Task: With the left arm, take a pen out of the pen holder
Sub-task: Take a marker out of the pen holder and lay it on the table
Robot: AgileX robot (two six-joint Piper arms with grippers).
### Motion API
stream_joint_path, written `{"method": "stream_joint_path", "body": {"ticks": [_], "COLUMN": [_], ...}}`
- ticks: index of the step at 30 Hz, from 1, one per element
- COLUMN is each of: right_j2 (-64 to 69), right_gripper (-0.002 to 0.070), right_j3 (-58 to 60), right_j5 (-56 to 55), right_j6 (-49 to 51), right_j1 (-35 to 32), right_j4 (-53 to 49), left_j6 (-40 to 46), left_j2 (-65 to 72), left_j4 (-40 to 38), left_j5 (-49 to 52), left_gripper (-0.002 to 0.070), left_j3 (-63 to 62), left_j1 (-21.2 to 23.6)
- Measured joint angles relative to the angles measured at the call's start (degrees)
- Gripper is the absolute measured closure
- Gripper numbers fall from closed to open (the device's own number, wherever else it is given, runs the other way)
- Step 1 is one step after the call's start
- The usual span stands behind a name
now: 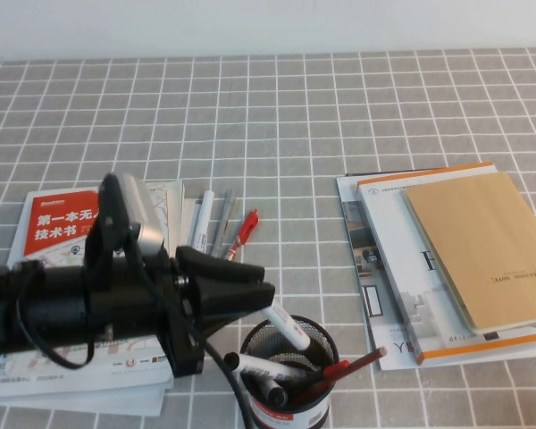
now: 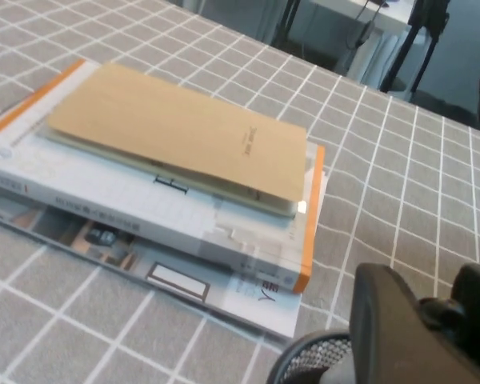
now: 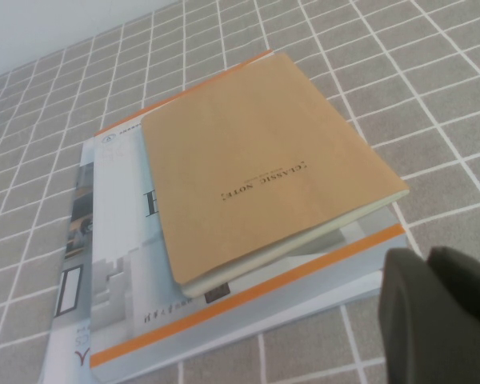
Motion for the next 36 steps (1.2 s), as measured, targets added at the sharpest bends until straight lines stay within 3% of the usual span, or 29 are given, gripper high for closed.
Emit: {"method": "stream_joint_path", "body": {"ticks": [9, 18, 22, 36], "right_j2": [0.00, 0.00, 0.00, 0.00], "right_gripper": [0.0689, 0.0689, 0.0689, 0.0689], "right_j3": [0.00, 0.00, 0.00, 0.00], "right_j5": [0.00, 0.00, 0.00, 0.00], "right_j6": [0.00, 0.00, 0.00, 0.00], "right_j1": [0.00, 0.00, 0.00, 0.00], "right_j4": [0.00, 0.00, 0.00, 0.00], "left_j6": [-16.57, -51.31, -62.00, -74.77], "left_j2": [-10.34, -15.45, -15.45, -12.92], "left_j4": [13.17, 36.77, 44.89, 59.67], "left_j5": [-8.89, -4.69, -0.47, 2.18], "left_gripper": [0.0549, 0.0549, 0.0549, 0.0549], "left_j3": [-8.96, -30.75, -37.97, -40.71], "left_j1": [0.00, 0.00, 0.00, 0.00]}}
